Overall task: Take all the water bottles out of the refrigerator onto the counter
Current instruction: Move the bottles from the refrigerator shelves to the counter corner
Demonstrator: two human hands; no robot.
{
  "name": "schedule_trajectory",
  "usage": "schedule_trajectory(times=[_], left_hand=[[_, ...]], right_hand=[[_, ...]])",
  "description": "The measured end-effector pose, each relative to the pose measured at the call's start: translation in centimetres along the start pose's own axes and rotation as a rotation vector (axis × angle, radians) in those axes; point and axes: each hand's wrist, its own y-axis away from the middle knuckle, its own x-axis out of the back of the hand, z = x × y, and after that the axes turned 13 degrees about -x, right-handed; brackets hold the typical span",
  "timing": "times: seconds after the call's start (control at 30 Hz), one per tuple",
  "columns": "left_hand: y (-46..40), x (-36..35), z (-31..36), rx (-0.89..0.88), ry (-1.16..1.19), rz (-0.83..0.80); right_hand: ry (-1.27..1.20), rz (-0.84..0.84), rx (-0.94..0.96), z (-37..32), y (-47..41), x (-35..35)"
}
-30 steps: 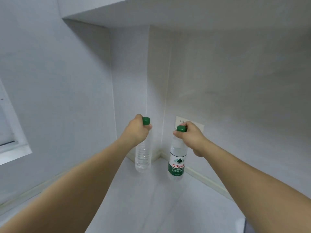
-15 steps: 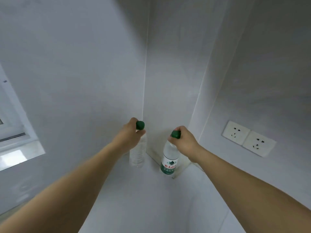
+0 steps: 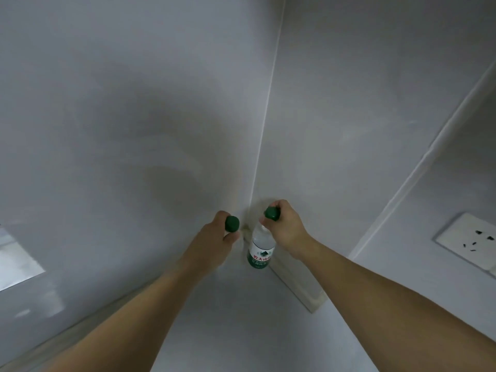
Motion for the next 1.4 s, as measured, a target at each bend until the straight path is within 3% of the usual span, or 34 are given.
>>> schedule_trajectory(times=[0.3,0.53,0.77,0.9,1.1,1.4], left_hand=[[-3.2,-3.0,-3.4,-0.019,0.036,0.036],[-4.3,-3.4,-4.7,-0.057,-0.047,0.121],[-4.2,-2.0,-3.3,0.007,-0.092,-0.009],[-3.0,-0.9,-0.7,0.003,-0.217,-0.003],[0.3,0.0,6.7,-0.298,-0.461,-0.076],[3.9,-5.0,20.3,-0.684,-0.493,-0.230]], right_hand=[[-0.021,-0.007,-0.003,0.8,-6.2,-3.5],[0.080,-0.071,0.107,1.1,-7.7,-4.2],[0.146,-0.131,0.084,1.7,-4.9,-2.2],[0.256,-0.090,0.050,2.0,-0.4,0.4],[0.375,-0.073,0.046,2.7,8.7,6.1],[0.457,0.174,-0.126,8.0,20.7,18.7]])
